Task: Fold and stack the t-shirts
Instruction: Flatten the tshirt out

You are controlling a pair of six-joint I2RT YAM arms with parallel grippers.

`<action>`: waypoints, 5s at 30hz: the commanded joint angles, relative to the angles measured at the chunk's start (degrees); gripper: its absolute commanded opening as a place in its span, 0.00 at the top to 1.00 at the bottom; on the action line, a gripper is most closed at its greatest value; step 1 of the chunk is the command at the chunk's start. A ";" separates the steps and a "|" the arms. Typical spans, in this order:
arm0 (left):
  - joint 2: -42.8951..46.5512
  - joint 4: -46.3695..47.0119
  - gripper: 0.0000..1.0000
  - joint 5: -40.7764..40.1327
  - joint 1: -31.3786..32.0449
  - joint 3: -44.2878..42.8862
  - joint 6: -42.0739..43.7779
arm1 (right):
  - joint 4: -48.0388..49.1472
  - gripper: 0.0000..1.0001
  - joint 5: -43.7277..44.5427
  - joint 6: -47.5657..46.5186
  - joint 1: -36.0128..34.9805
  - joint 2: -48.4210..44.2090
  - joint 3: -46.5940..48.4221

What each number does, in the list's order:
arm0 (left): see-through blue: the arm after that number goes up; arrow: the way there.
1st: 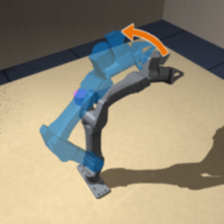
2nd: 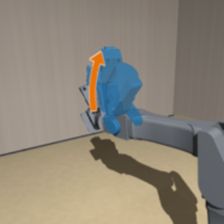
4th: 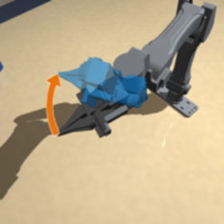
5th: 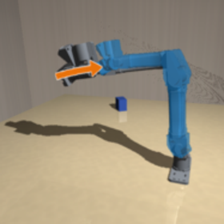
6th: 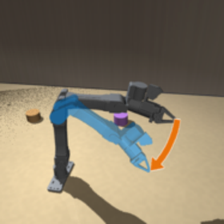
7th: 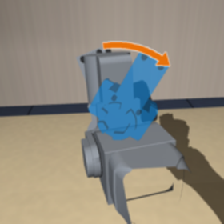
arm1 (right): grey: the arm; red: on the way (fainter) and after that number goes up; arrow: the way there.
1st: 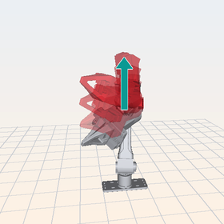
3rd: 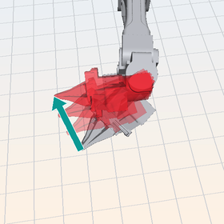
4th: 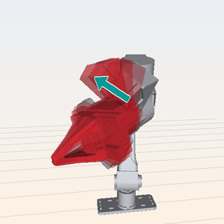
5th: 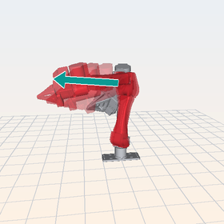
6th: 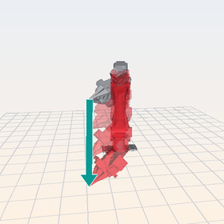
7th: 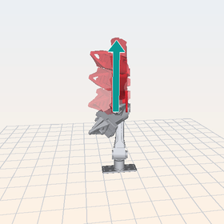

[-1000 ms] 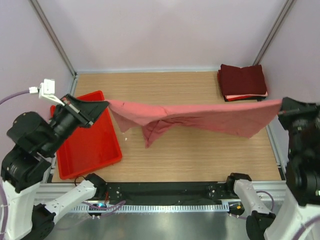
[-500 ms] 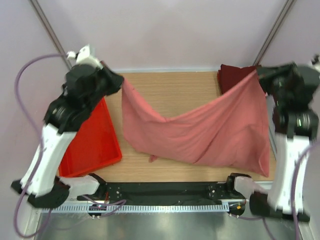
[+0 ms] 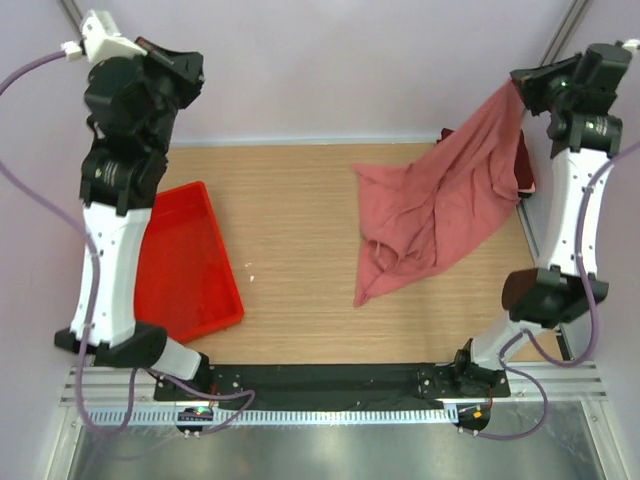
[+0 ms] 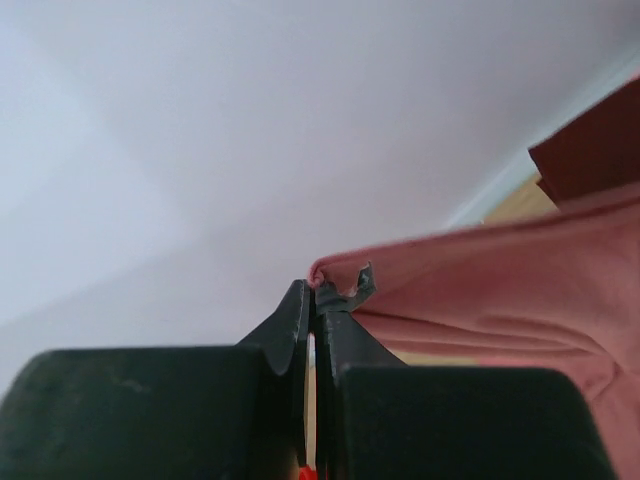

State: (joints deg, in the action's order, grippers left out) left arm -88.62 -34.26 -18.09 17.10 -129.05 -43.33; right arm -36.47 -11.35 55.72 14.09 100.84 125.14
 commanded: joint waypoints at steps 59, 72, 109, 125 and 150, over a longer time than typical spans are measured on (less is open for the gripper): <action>3.07 3.69 0.85 10.36 23.42 68.83 -6.50 | -9.68 0.99 14.08 -20.13 0.50 -50.83 -70.82; -1.37 2.61 0.40 9.12 14.37 58.92 -0.26 | -7.92 0.99 10.14 -19.78 0.50 -52.32 -74.16; -37.76 19.58 0.58 25.81 14.63 29.92 1.14 | -1.15 0.99 5.90 -16.97 0.50 -53.20 -79.61; -30.73 10.88 0.50 27.05 8.83 29.21 11.16 | -1.77 0.99 6.52 -17.49 0.50 -54.17 -80.75; -49.89 10.44 0.53 24.33 8.30 14.97 18.19 | -0.89 0.99 3.71 -18.55 0.50 -56.28 -83.22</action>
State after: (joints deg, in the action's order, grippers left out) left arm -137.34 -23.42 8.25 25.47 -112.36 -27.09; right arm -39.00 -7.16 38.44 14.48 45.60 41.54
